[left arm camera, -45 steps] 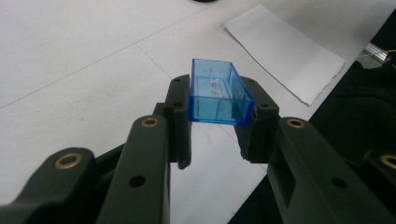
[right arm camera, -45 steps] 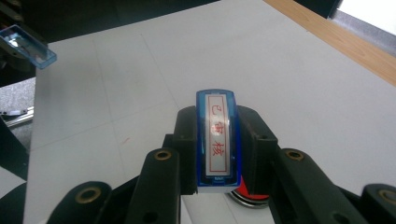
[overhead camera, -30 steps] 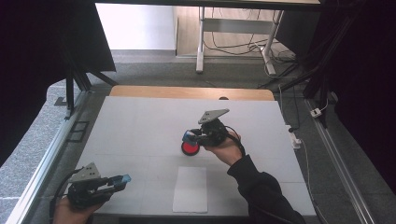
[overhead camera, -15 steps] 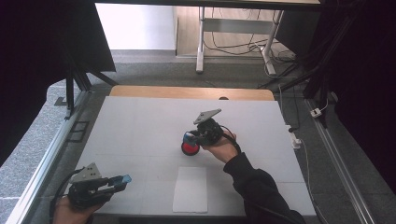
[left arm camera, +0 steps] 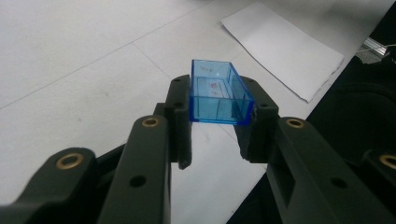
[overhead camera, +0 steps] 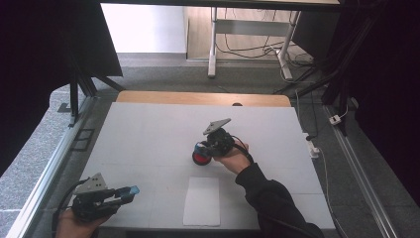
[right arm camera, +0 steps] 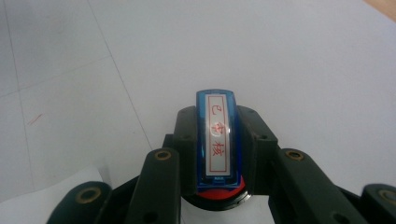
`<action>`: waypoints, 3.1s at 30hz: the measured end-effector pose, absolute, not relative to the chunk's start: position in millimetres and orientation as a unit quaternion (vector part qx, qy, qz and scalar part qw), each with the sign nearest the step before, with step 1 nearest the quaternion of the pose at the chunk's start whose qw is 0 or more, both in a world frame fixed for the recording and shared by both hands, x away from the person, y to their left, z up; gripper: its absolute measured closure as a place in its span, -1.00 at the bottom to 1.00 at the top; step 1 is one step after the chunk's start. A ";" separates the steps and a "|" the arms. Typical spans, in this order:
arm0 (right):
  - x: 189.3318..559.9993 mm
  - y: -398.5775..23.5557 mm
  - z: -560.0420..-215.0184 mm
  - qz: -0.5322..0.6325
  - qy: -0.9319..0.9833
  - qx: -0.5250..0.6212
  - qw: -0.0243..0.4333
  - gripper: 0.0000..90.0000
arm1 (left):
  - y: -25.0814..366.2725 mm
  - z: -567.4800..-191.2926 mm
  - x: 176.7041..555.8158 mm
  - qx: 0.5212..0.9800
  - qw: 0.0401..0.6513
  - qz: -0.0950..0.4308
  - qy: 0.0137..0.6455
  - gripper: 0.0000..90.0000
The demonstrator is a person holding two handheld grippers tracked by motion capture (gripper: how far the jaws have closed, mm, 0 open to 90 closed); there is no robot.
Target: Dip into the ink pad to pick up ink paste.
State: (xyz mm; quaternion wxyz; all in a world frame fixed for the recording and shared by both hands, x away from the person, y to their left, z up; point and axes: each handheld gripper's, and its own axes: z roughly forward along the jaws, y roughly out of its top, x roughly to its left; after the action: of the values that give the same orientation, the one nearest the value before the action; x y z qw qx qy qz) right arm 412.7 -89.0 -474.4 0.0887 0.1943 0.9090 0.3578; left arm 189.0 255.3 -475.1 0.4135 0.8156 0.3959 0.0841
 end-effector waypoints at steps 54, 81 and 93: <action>405.1 -76.2 -482.2 0.328 0.914 0.196 0.133 0.59 | 254.1 -475.3 189.1 0.818 0.410 0.083 0.394 0.52; 406.2 -80.7 -472.9 0.344 0.909 0.203 0.118 0.59 | 255.0 -475.3 188.9 0.817 0.413 0.081 0.394 0.52; 408.3 -80.0 -480.9 0.334 0.912 0.212 0.111 0.59 | 255.0 -475.3 189.0 0.817 0.412 0.080 0.394 0.52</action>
State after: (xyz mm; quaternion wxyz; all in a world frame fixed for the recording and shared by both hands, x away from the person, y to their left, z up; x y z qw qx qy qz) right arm 408.3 -80.0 -480.9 0.1110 0.2125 0.9117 0.3336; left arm 189.0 255.0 -475.3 0.4124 0.8174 0.3941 0.0803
